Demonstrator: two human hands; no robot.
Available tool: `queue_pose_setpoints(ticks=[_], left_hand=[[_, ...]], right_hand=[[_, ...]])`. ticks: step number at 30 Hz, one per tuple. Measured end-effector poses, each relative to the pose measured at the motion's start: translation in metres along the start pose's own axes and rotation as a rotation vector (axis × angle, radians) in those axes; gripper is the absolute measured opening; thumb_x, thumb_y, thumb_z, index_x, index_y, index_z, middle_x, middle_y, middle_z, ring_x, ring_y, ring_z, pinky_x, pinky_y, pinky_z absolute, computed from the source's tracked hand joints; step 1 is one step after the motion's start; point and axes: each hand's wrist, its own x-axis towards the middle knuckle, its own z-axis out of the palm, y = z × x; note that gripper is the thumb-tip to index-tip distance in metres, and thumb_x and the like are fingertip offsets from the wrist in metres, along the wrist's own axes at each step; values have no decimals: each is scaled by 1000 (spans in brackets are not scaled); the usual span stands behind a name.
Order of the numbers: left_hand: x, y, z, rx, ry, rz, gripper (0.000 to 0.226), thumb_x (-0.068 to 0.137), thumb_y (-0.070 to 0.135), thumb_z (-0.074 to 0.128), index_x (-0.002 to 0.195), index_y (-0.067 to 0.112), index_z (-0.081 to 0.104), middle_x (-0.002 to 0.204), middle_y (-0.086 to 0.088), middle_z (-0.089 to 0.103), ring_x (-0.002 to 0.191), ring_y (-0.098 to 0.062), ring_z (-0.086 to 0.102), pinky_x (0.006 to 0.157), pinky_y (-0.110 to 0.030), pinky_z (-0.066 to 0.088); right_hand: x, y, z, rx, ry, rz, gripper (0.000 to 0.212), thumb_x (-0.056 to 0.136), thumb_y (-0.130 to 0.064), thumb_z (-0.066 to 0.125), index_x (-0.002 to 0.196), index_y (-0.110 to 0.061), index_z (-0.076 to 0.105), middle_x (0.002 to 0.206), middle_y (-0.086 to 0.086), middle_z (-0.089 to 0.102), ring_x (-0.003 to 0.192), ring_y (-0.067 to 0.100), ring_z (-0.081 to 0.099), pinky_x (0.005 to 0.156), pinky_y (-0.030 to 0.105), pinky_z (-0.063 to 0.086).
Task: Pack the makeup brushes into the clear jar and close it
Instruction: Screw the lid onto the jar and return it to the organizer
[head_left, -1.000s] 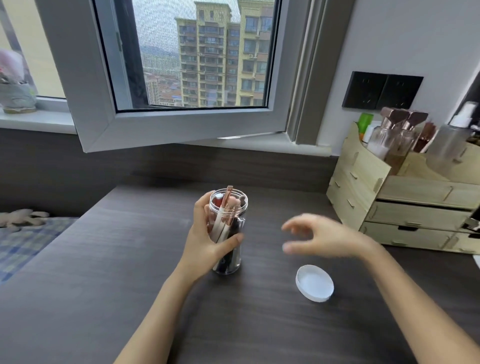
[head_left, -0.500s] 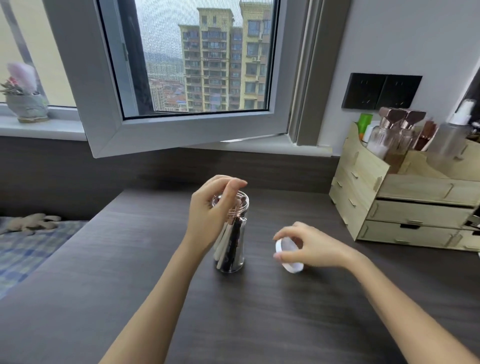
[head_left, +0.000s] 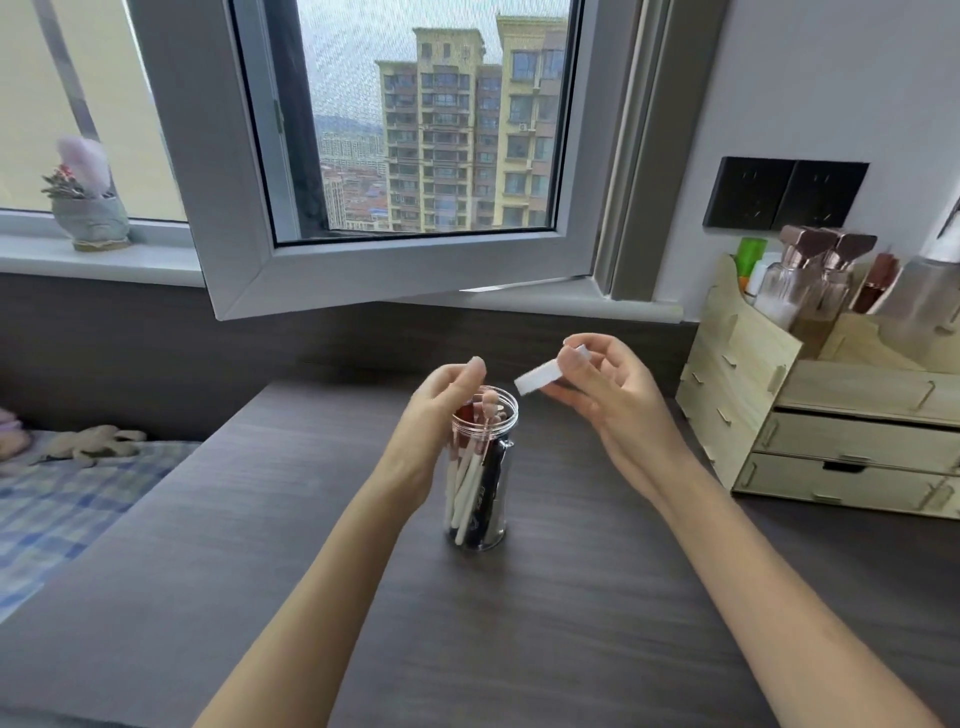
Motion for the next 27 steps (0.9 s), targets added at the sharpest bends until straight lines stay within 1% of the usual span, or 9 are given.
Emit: queue_pose_setpoints(ticks=[2, 5, 8, 11, 14, 18, 20, 23, 27], left_hand=[[1, 1, 3, 60, 16, 3, 34, 77, 50, 67, 98, 23, 66, 75, 12, 69, 64, 2, 63, 59, -19, 46], [2, 3, 6, 98, 68, 4, 8, 88, 22, 65, 96, 20, 65, 77, 5, 64, 66, -4, 62, 58, -20, 46], [2, 3, 6, 121, 99, -10, 19, 89, 2, 55, 95, 19, 63, 82, -1, 66, 63, -7, 61, 51, -18, 47], [1, 3, 4, 54, 34, 5, 13, 92, 15, 59, 106, 15, 61, 86, -2, 66, 61, -3, 61, 52, -17, 49], [-3, 0, -3, -82, -62, -69, 34, 96, 33, 53, 119, 9, 59, 75, 9, 65, 59, -2, 58, 56, -24, 43], [-13, -12, -23, -211, -231, -74, 52, 76, 22, 56, 126, 10, 59, 101, -9, 62, 93, -25, 51, 79, -37, 35], [-17, -17, -30, -154, -328, -54, 61, 68, 12, 59, 128, 14, 58, 111, -16, 61, 101, -25, 54, 88, -36, 39], [-20, -25, -30, 38, -263, -48, 60, 67, 7, 72, 123, 26, 61, 119, -9, 67, 107, -14, 61, 93, -29, 45], [-21, -33, -28, 150, -168, -8, 62, 62, 16, 84, 119, 28, 62, 101, 9, 70, 93, -4, 64, 92, -29, 48]], right_hand=[[1, -1, 5, 65, 19, 1, 50, 63, -36, 75, 102, -11, 57, 93, 0, 60, 82, 6, 67, 95, 37, 52], [2, 2, 12, 162, 22, -2, 44, 59, -32, 78, 92, -12, 56, 86, -2, 65, 79, 7, 68, 100, 40, 49], [1, 8, 17, 208, 7, 22, 43, 56, -31, 79, 86, -12, 54, 97, 5, 66, 91, 16, 65, 103, 41, 47], [-1, 15, 25, 140, -29, 18, 33, 62, -23, 75, 83, -13, 51, 113, 14, 63, 100, 20, 64, 92, 31, 53], [-1, 24, 32, 24, -72, -6, 24, 75, -7, 73, 81, -11, 50, 115, 10, 65, 97, 11, 69, 76, 22, 56], [1, 31, 32, -108, -113, -22, 27, 76, -1, 73, 79, -13, 50, 120, 9, 63, 98, 6, 67, 72, 19, 54], [2, 32, 27, -166, -160, -24, 28, 74, -5, 76, 80, -15, 51, 120, 8, 63, 99, 5, 67, 74, 20, 55], [2, 27, 20, -300, -288, -21, 34, 68, -16, 81, 87, -17, 54, 119, 2, 65, 106, 11, 66, 84, 25, 55], [0, 14, 23, -577, -291, -64, 44, 65, -33, 82, 96, -19, 54, 109, -5, 64, 104, 13, 62, 87, 35, 55]])
